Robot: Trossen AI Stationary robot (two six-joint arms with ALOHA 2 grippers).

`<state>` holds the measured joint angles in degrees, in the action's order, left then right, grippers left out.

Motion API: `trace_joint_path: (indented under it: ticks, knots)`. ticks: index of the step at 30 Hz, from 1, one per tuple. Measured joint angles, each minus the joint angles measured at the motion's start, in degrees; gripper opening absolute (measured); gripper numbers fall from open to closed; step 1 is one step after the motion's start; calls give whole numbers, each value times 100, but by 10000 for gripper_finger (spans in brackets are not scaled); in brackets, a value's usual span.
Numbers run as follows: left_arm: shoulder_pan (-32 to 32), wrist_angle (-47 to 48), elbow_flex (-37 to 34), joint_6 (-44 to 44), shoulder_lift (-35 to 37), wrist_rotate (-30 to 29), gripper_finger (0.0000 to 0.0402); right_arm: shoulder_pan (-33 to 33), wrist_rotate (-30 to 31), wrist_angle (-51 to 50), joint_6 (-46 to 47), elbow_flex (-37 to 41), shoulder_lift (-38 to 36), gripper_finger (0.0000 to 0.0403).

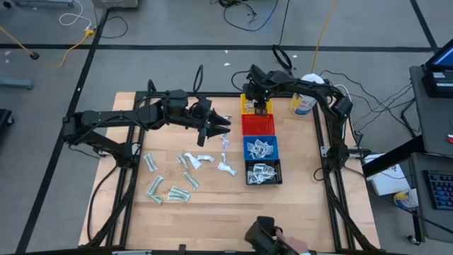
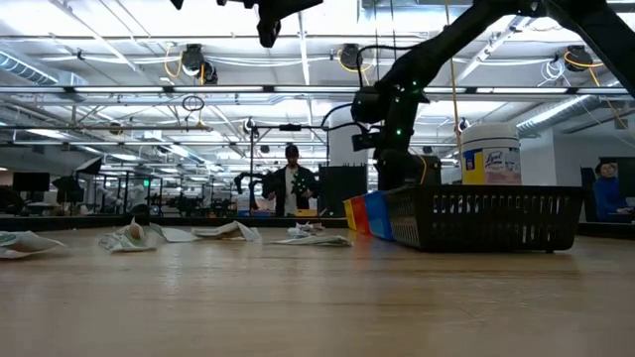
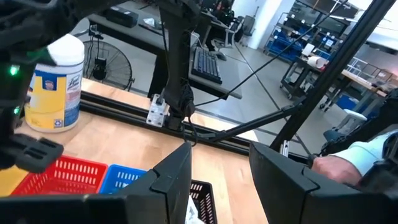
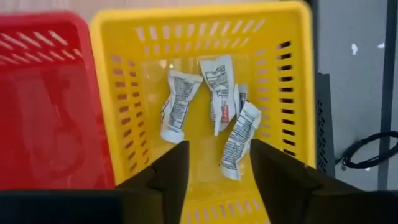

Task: Pick & Place First Aid Supplies
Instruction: Put the orange ointment pack into the yellow bin

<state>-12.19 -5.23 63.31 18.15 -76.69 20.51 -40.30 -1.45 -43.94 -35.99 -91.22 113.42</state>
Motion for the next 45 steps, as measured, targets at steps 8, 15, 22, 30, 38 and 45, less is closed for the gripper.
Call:
trace_joint_path:
  ticks: [8, 15, 22, 30, 38, 45]
  knots:
    - [-22, 215, 0, 168, 0, -5, 166, 96, -635, 626, 1073, -2, -881, 185]
    - [-97, 214, 0, -51, 0, -7, 166, 495, -1835, 1766, 2223, 541, -2158, 177]
    - [-170, 334, 0, 81, 0, -17, 166, 1231, -1833, 3309, 3443, 2176, -3652, 191]
    - [-151, 874, 0, 2320, 0, -413, 166, 1964, -1052, 3917, 4047, 3143, -4856, 201]
    - [-44, 1854, 0, 4808, 0, -697, 166, 2214, -887, 4009, 4033, 3193, -5327, 201]
    - [-45, 3141, 0, 5966, 0, -369, 165, 2258, -905, 4280, 4282, 3195, -5446, 201]
